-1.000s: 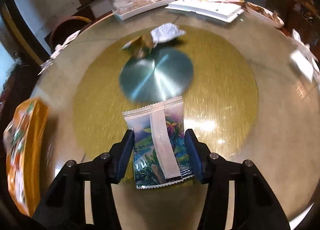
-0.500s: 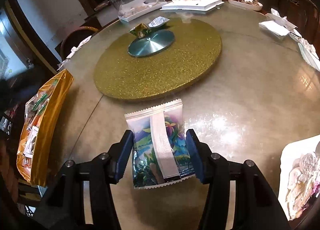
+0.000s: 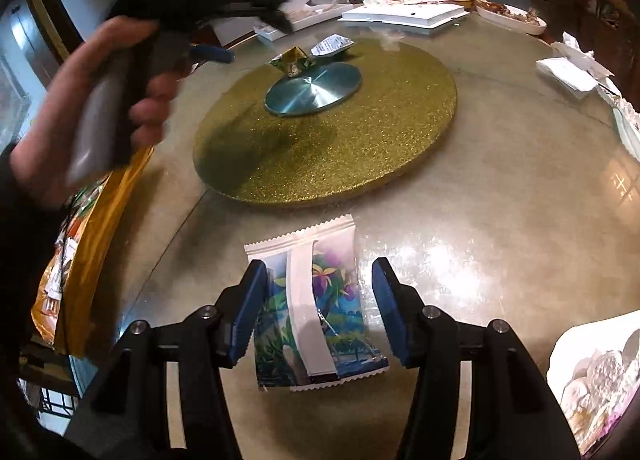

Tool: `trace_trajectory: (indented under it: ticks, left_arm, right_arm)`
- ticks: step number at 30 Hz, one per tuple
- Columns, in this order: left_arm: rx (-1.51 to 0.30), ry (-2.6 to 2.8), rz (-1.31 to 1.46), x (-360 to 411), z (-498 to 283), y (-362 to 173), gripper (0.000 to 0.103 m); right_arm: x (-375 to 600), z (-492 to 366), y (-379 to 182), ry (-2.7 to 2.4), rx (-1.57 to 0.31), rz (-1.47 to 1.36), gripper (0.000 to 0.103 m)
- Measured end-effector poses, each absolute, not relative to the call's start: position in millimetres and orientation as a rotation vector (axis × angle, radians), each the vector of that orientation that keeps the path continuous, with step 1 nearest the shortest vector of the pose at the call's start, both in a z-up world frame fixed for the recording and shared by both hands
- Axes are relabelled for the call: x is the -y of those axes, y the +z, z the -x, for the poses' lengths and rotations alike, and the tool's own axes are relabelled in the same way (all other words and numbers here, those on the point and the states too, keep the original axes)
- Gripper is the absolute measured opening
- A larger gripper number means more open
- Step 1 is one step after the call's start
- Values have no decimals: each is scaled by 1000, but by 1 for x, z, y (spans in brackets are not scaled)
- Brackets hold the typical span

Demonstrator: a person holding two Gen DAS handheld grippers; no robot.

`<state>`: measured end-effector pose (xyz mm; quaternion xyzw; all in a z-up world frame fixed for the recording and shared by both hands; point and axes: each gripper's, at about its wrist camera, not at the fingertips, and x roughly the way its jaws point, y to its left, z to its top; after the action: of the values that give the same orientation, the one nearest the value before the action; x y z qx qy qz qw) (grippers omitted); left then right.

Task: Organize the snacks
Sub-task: 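Lift the floral sachet with right tool while left grasps the green snack pack, then carry both held packs from the lazy susan over the white tray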

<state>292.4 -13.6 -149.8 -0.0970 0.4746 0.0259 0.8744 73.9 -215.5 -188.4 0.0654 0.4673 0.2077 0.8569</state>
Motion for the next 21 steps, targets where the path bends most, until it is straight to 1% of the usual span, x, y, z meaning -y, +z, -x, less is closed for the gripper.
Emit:
trace_trajectory:
  ticks: [3, 4, 5, 8, 12, 13, 14, 18, 21]
  left_arm:
    - [-999, 86, 235, 10, -315, -156, 81]
    - [-1020, 107, 228, 8, -325, -161, 78]
    - [-1032, 113, 231, 7, -329, -164, 65]
    - [-1092, 97, 241, 7, -339, -180, 44]
    - [-1088, 107, 175, 10, -325, -180, 41]
    - [-1091, 105, 167, 9, -319, -181, 36]
    - [-1096, 95, 163, 8, -310, -181, 35]
    - [-1085, 119, 73, 8, -260, -178, 35]
    - [-1089, 107, 75, 6, -207, -177, 34]
  right_arm:
    - [217, -73, -189, 454, -976, -136, 56]
    - [217, -73, -189, 457, -976, -137, 56]
    - [217, -73, -189, 458, -977, -136, 56]
    - [215, -71, -188, 454, -973, -126, 56]
    - [214, -69, -188, 451, -966, -116, 56]
    - [214, -69, -188, 453, -966, -114, 56]
    - [213, -68, -188, 454, -967, -112, 56]
    - [210, -64, -188, 457, -964, -98, 56]
    - [208, -57, -188, 467, -953, -83, 56]
